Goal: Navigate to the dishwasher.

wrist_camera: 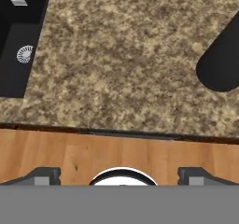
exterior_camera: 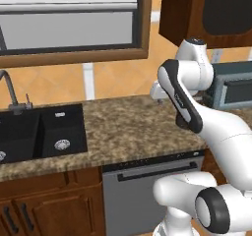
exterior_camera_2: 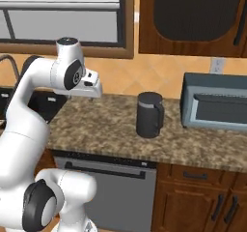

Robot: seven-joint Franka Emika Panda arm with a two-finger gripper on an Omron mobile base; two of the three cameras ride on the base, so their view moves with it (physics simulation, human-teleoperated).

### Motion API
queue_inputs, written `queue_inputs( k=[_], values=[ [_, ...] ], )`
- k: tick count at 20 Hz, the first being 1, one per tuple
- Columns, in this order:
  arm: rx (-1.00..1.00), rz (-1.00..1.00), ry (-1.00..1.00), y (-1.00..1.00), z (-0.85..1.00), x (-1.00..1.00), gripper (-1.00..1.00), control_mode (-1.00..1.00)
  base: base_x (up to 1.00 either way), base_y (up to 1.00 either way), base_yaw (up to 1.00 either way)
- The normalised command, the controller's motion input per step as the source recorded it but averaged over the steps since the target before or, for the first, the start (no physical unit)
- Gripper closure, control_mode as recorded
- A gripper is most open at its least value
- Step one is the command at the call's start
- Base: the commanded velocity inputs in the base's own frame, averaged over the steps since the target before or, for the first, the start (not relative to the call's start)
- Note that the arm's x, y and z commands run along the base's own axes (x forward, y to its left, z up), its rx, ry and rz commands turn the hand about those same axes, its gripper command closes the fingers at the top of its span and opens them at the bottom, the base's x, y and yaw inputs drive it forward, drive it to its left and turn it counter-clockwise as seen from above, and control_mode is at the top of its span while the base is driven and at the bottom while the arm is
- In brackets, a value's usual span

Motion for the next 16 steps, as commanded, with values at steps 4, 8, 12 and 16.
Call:
queue_inputs(
  k=[4,8,12,16],
  values=[
    [0.00,0.00,0.00,0.00,0.00,0.00,-1.00,1.00,0.78,0.00,0.00],
    [0.00,0.00,0.00,0.00,0.00,0.00,-1.00,1.00,0.17,0.00,0.00],
    [0.00,0.00,0.00,0.00,0.00,0.00,-1.00,1.00,0.00,0.00,0.00],
    [0.00,0.00,0.00,0.00,0.00,0.00,-1.00,1.00,0.00,0.00,0.00]
  ],
)
